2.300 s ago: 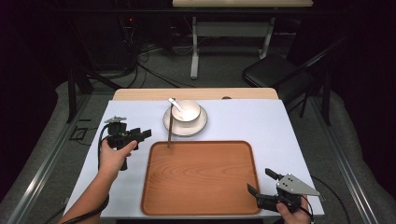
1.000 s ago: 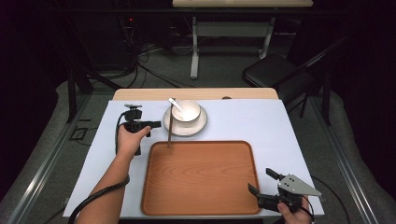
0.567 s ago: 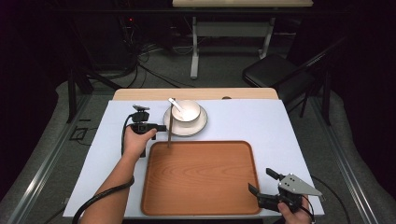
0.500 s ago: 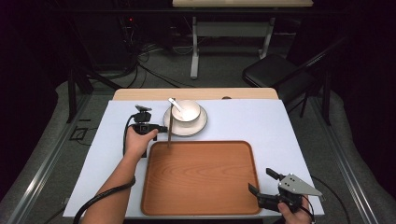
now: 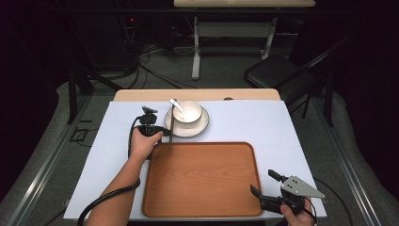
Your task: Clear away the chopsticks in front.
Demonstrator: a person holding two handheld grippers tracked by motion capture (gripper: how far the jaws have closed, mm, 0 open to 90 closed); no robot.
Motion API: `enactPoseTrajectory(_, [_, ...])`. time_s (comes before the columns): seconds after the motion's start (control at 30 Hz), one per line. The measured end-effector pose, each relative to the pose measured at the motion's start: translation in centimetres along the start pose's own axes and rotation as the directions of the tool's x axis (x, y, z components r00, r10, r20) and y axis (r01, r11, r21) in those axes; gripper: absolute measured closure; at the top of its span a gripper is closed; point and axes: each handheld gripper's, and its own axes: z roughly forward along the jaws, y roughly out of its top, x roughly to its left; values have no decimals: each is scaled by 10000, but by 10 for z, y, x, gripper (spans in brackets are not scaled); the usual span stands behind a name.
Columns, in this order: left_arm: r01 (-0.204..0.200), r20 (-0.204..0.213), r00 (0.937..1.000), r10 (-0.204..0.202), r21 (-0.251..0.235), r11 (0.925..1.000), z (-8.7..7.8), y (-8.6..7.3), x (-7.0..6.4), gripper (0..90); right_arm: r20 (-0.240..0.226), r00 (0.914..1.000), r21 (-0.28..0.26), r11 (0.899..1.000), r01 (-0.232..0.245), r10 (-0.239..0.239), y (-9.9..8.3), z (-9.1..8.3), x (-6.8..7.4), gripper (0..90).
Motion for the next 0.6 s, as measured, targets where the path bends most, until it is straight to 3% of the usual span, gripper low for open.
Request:
enactPoseTrajectory(0.3, [516,-99,9986,-511,470,9976,2,3,-1,772,12,10000,-28,10000,-19,19,0,0,0,146])
enactPoseTrajectory(0.4, [1027,-185,9947,-1014,924,9904,3,6,-1,783,16,10000,-64,10000,-5,6,0,-1,0,146])
enactPoseTrajectory(0.6, [1485,-214,9889,-1470,1187,9818,4,8,0,796,12,10000,-95,10000,-19,19,0,-1,0,146])
